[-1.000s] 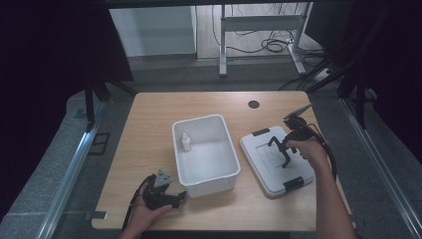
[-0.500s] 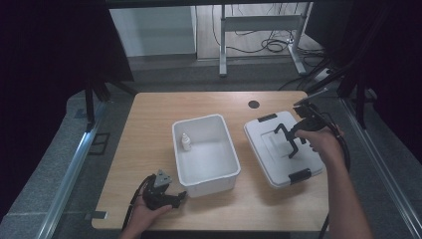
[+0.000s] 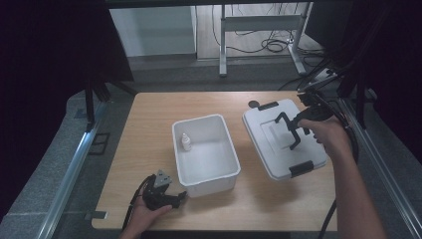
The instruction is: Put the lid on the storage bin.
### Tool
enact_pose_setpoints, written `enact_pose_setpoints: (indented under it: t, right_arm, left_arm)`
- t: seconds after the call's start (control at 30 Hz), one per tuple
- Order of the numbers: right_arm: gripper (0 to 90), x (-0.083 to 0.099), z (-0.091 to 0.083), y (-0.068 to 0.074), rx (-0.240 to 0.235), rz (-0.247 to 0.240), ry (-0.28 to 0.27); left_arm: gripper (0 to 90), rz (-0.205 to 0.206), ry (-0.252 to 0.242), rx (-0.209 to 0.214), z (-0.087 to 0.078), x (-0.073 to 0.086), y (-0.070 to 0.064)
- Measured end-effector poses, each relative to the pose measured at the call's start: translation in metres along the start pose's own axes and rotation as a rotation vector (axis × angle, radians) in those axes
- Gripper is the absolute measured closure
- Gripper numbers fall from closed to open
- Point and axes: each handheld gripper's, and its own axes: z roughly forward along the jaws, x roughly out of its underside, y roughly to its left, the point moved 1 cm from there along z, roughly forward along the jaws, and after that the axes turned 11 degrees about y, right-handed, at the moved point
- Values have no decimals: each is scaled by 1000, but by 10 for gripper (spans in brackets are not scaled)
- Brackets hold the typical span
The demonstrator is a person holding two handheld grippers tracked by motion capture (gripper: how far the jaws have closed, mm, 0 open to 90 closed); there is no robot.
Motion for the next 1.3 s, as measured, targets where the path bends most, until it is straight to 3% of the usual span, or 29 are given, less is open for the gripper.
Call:
enact_pose_setpoints:
  t: [0.17, 0.53, 0.83, 1.3]
  right_arm:
    - [858, -5, -9, 18, -44, -3, -36]
    - [857, -19, -4, 55, -67, 2, -52]
    - [857, -27, 7, 73, -98, 31, -44]
    - [857, -35, 31, 110, -157, 9, -16]
  left_arm:
    - [127, 0, 0, 0, 0, 0, 0]
    - [127, -3, 0, 2, 0, 0, 0]
    - [127, -3, -1, 1, 0, 0, 0]
    - [127, -1, 0, 1, 0, 0, 0]
